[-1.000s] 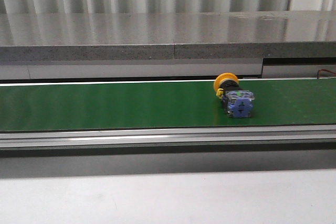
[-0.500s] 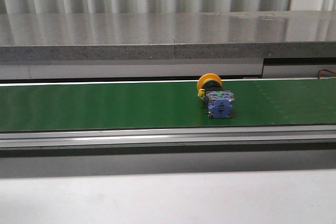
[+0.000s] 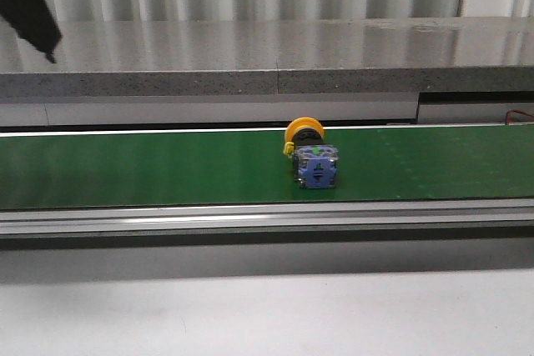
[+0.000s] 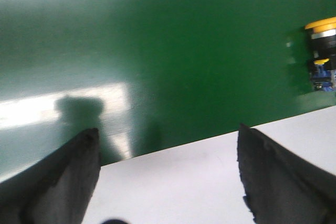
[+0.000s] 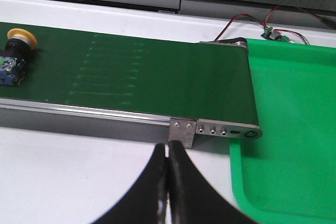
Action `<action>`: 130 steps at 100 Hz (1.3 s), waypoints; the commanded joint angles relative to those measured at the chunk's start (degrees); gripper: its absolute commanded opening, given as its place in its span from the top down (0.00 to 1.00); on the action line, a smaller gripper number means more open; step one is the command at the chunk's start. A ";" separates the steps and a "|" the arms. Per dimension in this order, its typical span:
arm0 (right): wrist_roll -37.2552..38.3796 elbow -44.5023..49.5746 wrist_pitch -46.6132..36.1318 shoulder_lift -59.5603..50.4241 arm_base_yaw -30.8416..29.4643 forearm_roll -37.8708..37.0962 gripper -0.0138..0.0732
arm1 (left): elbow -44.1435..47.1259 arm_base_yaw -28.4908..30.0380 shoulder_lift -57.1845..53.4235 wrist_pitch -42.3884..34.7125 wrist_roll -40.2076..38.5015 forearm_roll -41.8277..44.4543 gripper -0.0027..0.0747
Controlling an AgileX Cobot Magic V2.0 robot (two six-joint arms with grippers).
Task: Move button from right to left
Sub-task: 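Lower the left gripper around the button on the belt and close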
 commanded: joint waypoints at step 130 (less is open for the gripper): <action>-0.27 -1.48 -4.20 0.63 0.23 -0.17 0.92 | -23.74 -18.83 28.91 -0.62 -17.43 0.38 0.34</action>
